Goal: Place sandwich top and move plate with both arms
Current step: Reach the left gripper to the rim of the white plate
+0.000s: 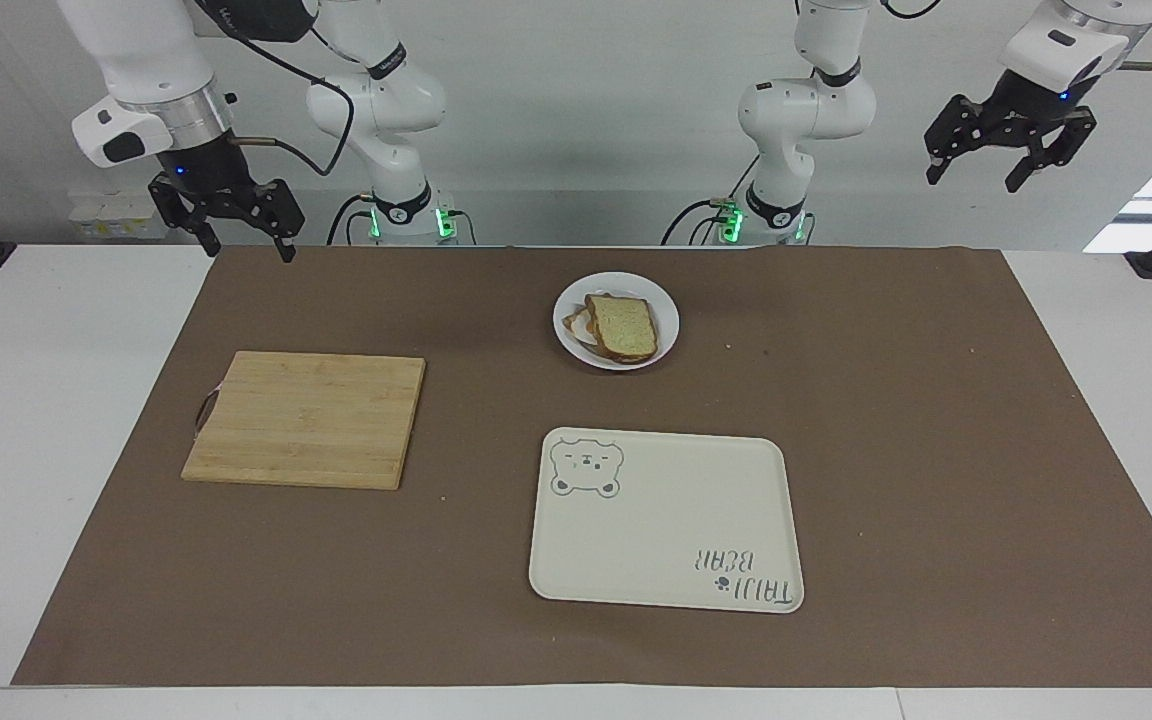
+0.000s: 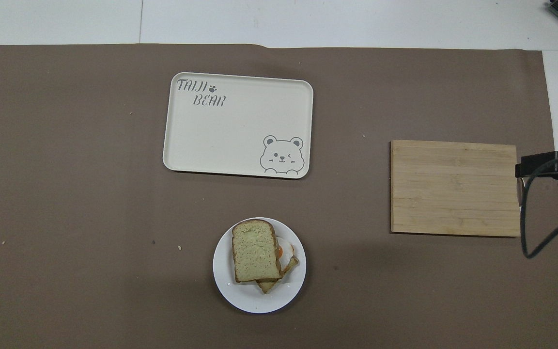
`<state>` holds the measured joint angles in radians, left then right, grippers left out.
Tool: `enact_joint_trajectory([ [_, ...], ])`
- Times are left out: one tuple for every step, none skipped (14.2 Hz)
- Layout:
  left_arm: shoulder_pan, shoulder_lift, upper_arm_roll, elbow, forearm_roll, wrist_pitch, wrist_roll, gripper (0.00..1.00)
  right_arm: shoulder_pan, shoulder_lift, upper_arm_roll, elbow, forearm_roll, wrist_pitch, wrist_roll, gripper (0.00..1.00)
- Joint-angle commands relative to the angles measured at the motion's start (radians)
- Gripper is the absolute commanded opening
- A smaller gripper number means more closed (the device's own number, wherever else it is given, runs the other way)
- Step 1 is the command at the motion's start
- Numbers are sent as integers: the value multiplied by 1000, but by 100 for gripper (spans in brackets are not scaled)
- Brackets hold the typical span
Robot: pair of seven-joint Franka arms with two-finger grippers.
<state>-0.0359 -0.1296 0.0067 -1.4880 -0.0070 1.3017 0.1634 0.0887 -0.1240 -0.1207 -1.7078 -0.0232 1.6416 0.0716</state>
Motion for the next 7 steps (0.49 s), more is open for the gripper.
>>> enact_joint_trajectory([
  [-15,-24,-1,-28,-16,13,-11,100,-7,11,9,49,2,-42,-27,100],
  [-15,-24,-2,-32,-37,17,-10,100,-7,11,9,48,3,-43,-29,100],
  [-16,-24,-2,-40,-72,19,-10,100,-6,7,12,46,5,-46,-30,100],
  [-16,-25,-1,-54,-112,24,-10,100,2,7,12,45,5,-48,-30,100],
  [-16,-28,-2,-86,-137,39,-10,100,2,7,13,46,5,-48,-30,100],
  [-18,-47,-5,-141,-169,77,-10,100,-4,7,13,46,5,-48,-32,100],
  [-35,-68,-5,-216,-209,137,-10,100,-6,9,12,46,5,-48,-32,100],
])
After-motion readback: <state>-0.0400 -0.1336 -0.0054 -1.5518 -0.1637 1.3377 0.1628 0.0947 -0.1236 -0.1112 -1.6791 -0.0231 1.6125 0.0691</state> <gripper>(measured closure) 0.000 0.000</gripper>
